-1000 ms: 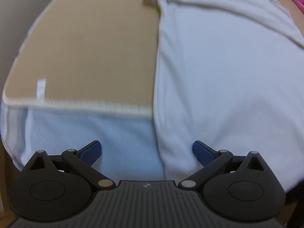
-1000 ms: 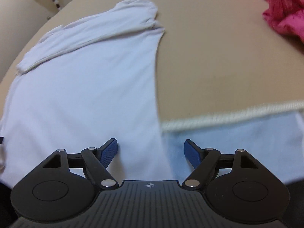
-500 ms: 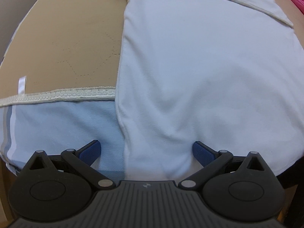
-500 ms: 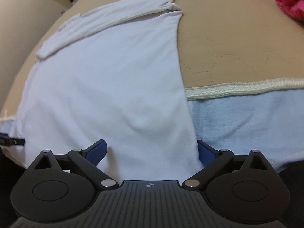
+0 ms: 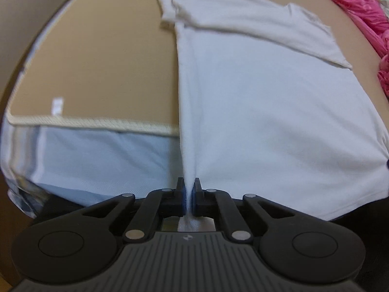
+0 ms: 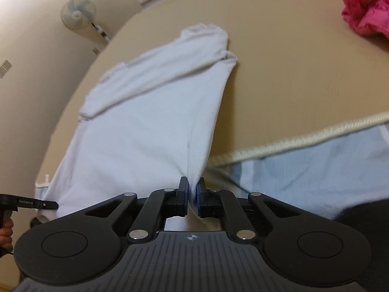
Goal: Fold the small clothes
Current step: 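Pinch the shirt hem with both grippers and pull it taut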
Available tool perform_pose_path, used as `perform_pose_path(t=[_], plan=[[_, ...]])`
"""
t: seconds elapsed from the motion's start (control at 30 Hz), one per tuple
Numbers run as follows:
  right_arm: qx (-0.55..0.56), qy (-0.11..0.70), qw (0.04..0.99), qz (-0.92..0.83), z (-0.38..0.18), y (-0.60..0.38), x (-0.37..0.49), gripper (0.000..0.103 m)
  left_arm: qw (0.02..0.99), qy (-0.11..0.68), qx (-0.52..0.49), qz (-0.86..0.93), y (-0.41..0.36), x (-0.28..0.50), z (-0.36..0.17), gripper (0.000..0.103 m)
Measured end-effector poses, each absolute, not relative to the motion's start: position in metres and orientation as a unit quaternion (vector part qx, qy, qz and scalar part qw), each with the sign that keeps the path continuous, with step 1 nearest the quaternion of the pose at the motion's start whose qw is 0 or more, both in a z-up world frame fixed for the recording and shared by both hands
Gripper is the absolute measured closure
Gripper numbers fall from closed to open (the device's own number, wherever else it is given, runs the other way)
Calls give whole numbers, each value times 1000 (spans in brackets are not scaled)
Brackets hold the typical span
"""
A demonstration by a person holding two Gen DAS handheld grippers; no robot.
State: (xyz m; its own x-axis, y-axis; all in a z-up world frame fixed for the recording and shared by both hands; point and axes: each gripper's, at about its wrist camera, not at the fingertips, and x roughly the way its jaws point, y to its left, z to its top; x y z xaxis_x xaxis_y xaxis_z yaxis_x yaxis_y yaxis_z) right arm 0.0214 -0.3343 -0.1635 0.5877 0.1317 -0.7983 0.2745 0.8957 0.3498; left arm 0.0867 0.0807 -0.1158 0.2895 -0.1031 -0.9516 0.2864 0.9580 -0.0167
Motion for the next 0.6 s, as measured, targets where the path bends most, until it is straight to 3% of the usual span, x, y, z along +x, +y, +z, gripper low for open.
perform_pose_path(t=[0.6], plan=[[230,474,846,-84,-192,-346,13,97,812,560,131,-96,83,81,-141,98]])
